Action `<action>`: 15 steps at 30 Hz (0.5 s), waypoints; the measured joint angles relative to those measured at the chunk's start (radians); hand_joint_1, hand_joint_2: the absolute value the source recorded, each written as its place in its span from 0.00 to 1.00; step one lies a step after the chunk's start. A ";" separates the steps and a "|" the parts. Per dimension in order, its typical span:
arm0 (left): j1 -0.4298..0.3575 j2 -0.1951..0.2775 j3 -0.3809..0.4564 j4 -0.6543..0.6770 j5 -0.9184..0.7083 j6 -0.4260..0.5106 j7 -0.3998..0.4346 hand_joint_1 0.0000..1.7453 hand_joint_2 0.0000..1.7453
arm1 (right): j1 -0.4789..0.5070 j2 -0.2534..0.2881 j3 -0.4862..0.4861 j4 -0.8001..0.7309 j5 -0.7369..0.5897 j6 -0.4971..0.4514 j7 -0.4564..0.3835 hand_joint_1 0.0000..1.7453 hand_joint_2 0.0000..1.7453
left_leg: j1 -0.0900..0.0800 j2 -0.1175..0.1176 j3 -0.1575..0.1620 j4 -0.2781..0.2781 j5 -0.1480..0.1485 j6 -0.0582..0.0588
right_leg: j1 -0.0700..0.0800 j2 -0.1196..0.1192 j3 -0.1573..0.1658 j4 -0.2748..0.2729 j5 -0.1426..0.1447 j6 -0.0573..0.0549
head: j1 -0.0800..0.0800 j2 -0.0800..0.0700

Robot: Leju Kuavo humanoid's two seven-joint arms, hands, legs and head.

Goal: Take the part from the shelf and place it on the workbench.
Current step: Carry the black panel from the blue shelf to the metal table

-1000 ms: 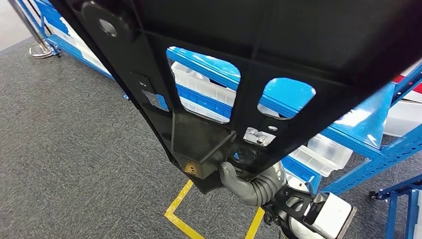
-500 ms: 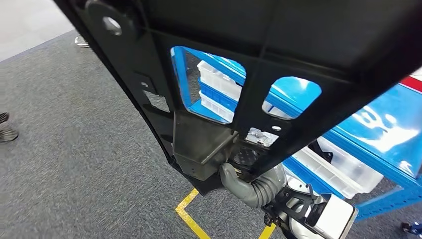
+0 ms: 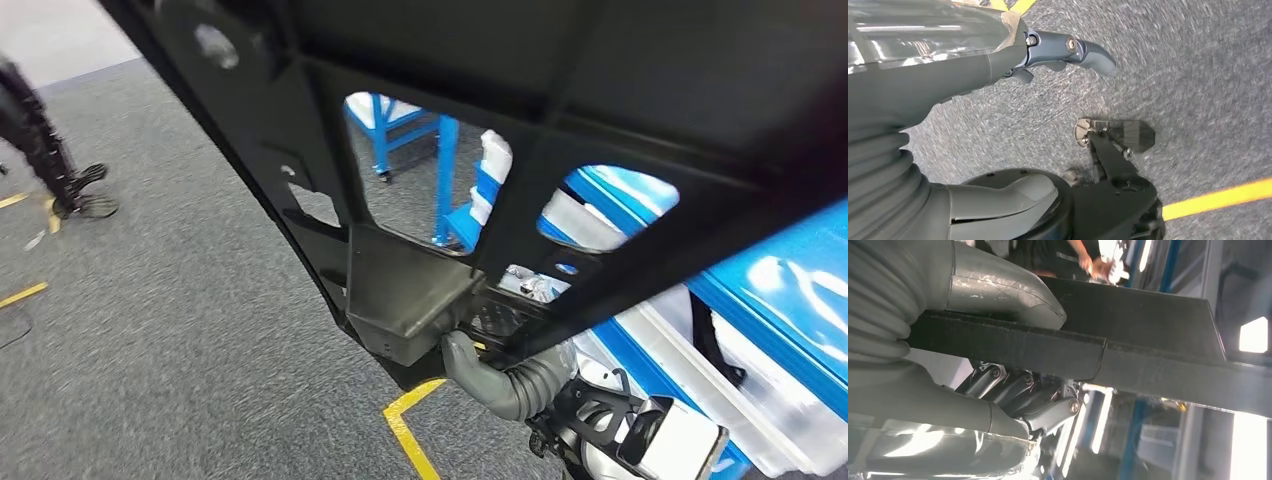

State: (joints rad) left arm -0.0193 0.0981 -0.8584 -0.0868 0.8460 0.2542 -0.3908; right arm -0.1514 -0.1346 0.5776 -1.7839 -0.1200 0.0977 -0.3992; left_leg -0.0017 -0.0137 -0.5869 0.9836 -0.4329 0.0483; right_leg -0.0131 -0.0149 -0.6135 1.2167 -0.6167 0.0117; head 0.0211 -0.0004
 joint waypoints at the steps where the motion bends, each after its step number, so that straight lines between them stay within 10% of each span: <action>1: 0.000 0.000 0.000 0.000 0.000 0.002 0.001 0.00 1.00 | 0.002 -0.002 0.000 0.000 0.000 0.000 0.000 1.00 1.00 | 0.000 -0.017 -0.001 0.000 0.000 0.001 | 0.000 0.009 -0.031 0.056 -0.017 0.001 | 0.001 0.000; 3: 0.001 -0.001 -0.003 0.000 -0.004 0.006 0.017 0.00 1.00 | 0.003 -0.004 0.000 0.000 0.000 0.000 0.001 1.00 1.00 | 0.000 -0.050 0.000 0.002 0.000 0.000 | 0.000 0.015 -0.042 0.058 0.001 0.015 | 0.001 0.000; 6: 0.000 0.000 -0.010 0.000 -0.013 0.009 0.059 0.00 1.00 | 0.001 -0.005 0.000 0.001 0.000 0.002 0.001 1.00 1.00 | 0.001 -0.097 -0.002 0.013 -0.004 -0.008 | -0.009 0.059 0.040 -0.141 0.095 0.039 | 0.001 0.000; 10: 0.003 0.005 -0.026 0.000 -0.024 -0.015 0.116 0.00 1.00 | -0.006 -0.004 0.001 0.002 -0.005 0.008 0.000 1.00 1.00 | 0.002 -0.132 -0.017 0.020 -0.003 -0.030 | -0.008 0.057 0.067 -0.198 0.121 0.016 | 0.000 0.000; 15: -0.003 0.005 -0.040 -0.002 -0.022 -0.034 0.177 0.00 1.00 | -0.024 0.001 0.004 0.008 -0.012 0.017 -0.001 1.00 1.00 | 0.003 -0.002 -0.114 0.213 -0.105 -0.053 | -0.008 -0.005 0.073 -0.203 0.119 -0.016 | -0.011 0.000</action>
State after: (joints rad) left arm -0.0223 0.1027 -0.8983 -0.0889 0.8236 0.2204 -0.2134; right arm -0.1755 -0.1338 0.5811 -1.7763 -0.1320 0.1142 -0.4002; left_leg 0.0011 -0.0155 -0.7007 1.1962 -0.5381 -0.0044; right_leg -0.0208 -0.0203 -0.5405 1.0141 -0.4978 -0.0038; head 0.0102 -0.0004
